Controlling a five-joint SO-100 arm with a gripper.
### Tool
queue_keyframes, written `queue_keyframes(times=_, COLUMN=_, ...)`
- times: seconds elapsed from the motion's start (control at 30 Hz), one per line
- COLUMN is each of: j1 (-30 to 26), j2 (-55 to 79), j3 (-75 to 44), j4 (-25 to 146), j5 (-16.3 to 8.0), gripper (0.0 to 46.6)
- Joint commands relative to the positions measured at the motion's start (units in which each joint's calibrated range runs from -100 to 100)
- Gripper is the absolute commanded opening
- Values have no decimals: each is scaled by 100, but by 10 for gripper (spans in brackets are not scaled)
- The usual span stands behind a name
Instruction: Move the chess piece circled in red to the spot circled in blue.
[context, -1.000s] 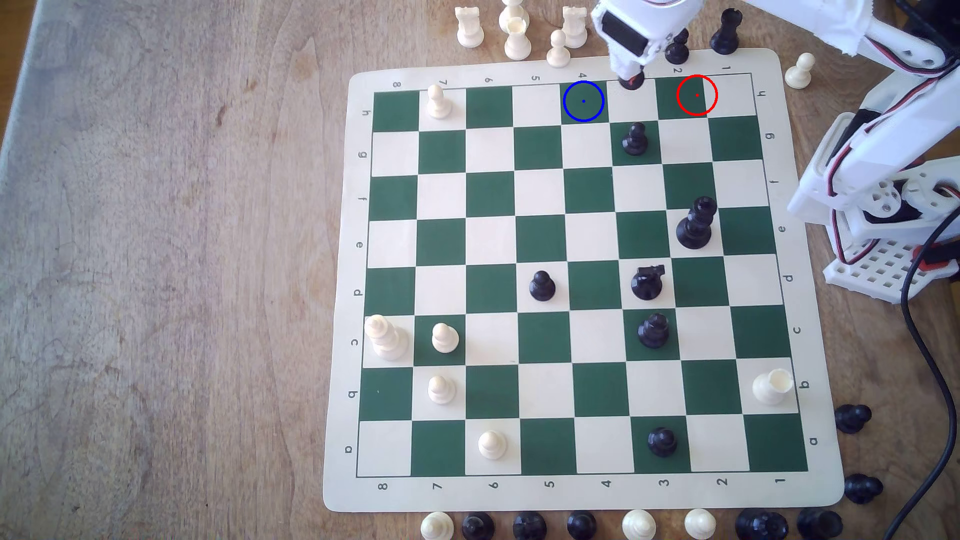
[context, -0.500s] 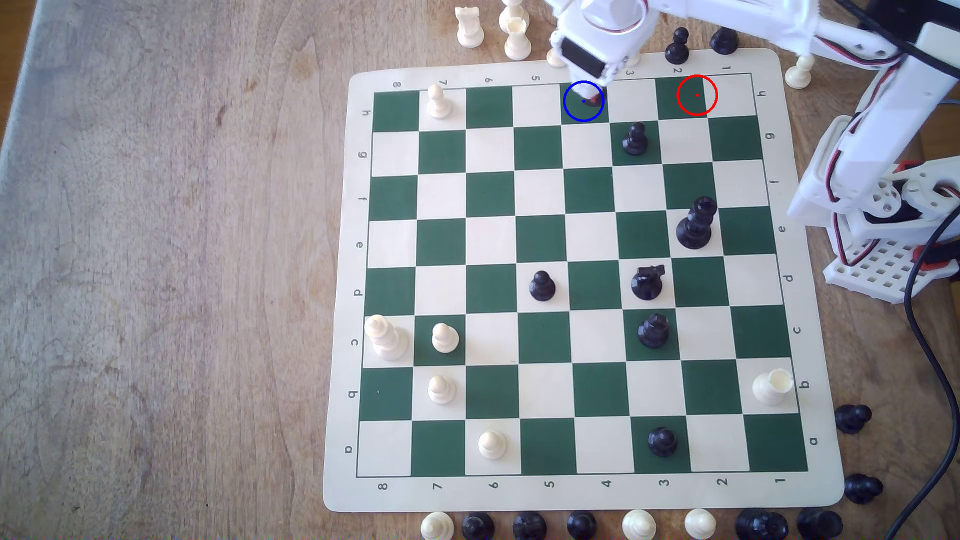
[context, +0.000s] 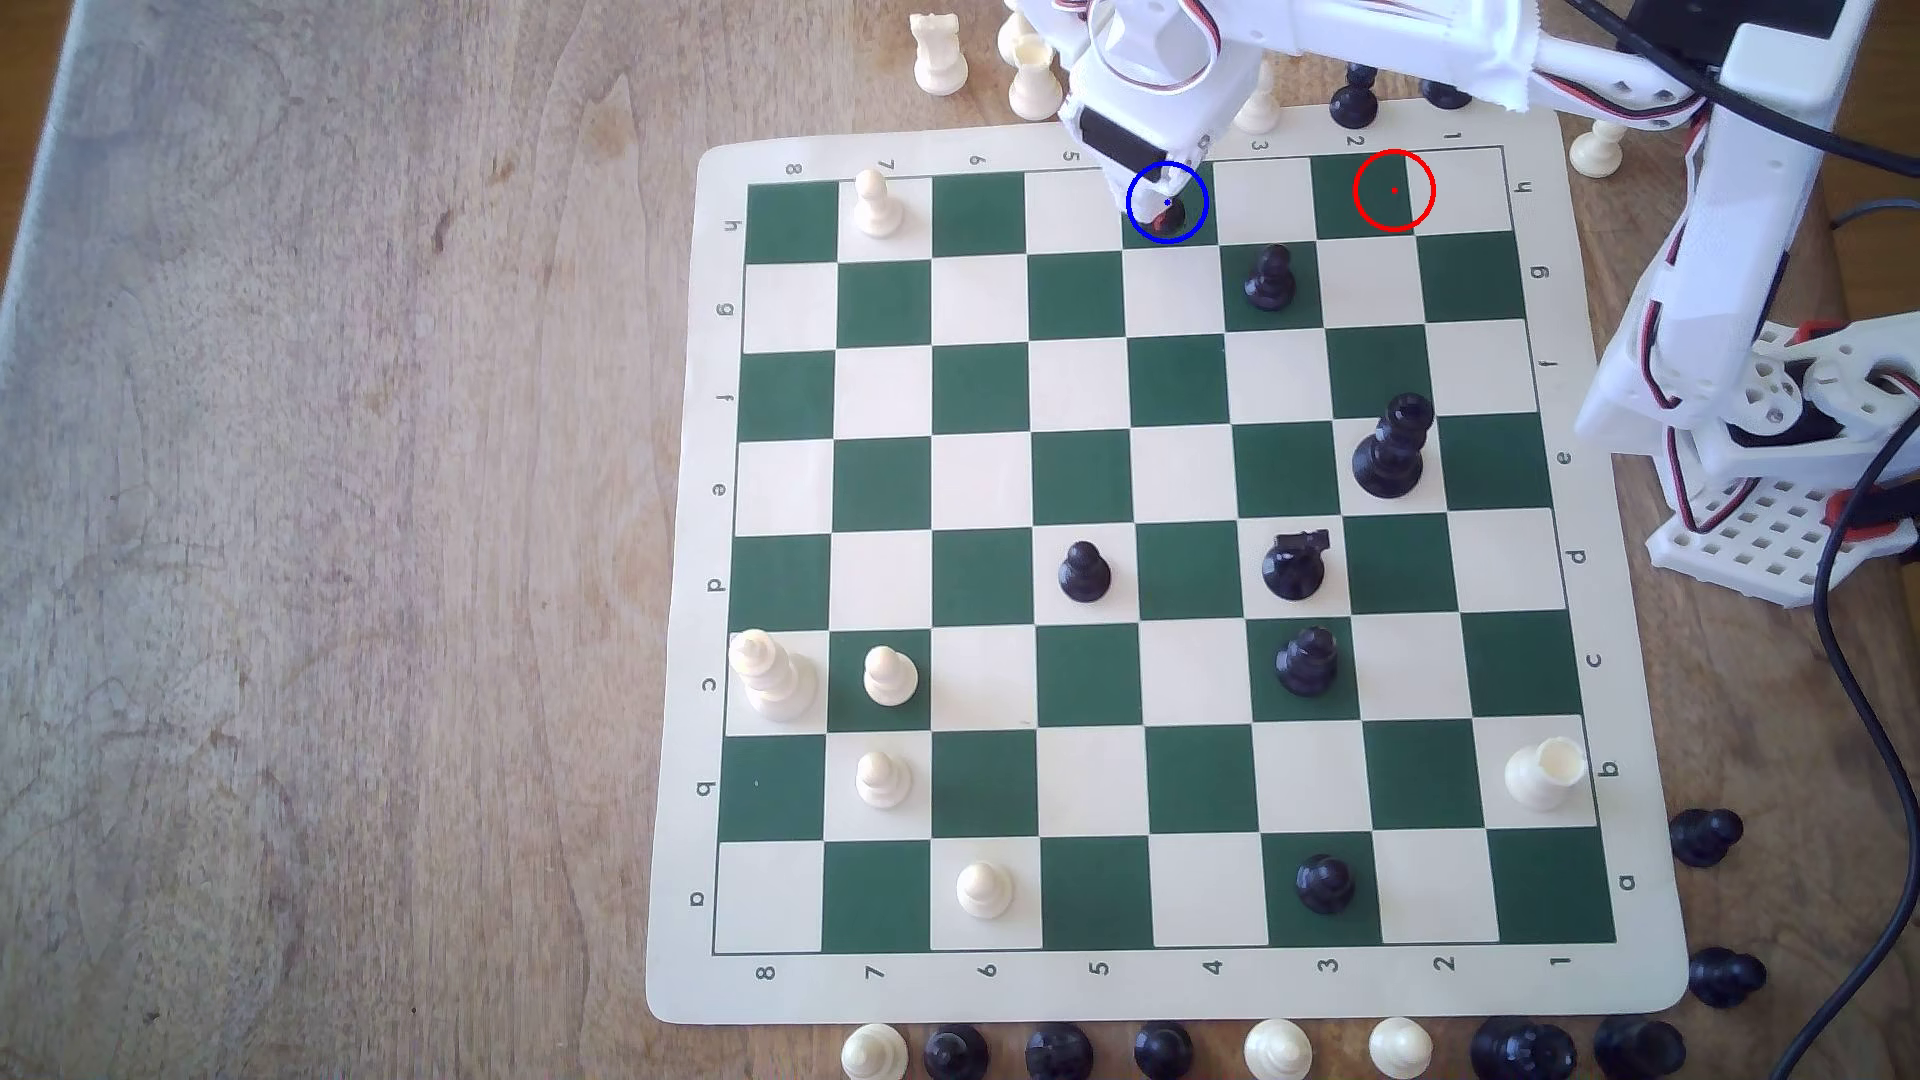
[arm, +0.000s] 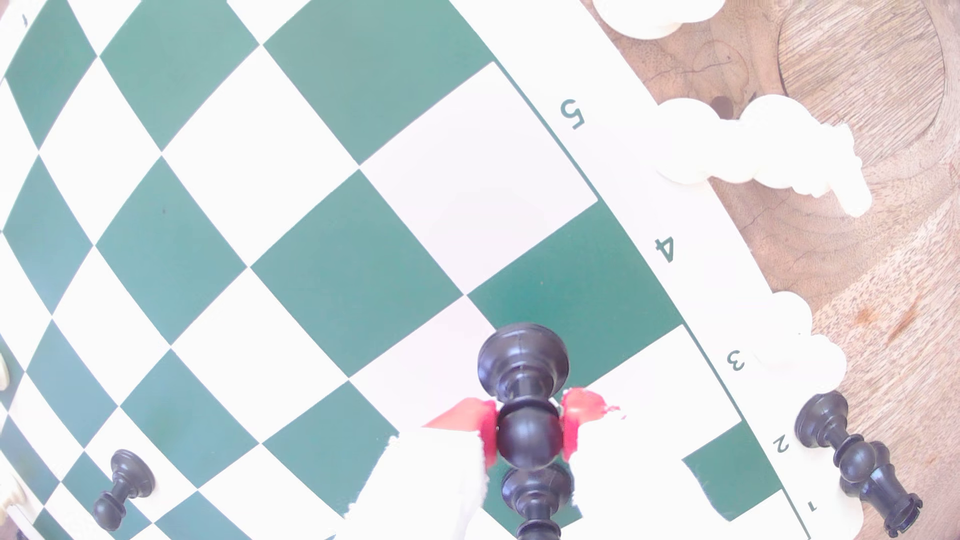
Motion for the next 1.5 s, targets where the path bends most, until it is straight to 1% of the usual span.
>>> queue_keyframes(times=0.0, j1=64, j2=-37, j3=-474, j4=-24, j5=59, gripper=2)
queue_keyframes(times=0.23, j1=275, j2=184, j3=-510, j4=-81, j5=127, gripper=2)
queue_keyframes(times=1.17, j1=353, j2=370, j3=-528, j4=-327, j5=166, gripper=6)
queue_keyframes(times=1.2, j1=361, j2=370, j3=-528, j4=-327, j5=166, gripper=19)
queue_keyframes(times=1.23, j1=369, j2=370, j3=-537, j4=-327, j5=166, gripper=42)
queue_keyframes(times=1.27, j1=376, j2=370, j3=-537, j4=-319, j5=171, gripper=75)
queue_keyframes(times=1.4, j1=361, j2=294, j3=-537, j4=-221, j5=186, gripper=126)
queue_keyframes(times=1.47, j1=353, j2=235, j3=-537, j4=-196, j5=186, gripper=144)
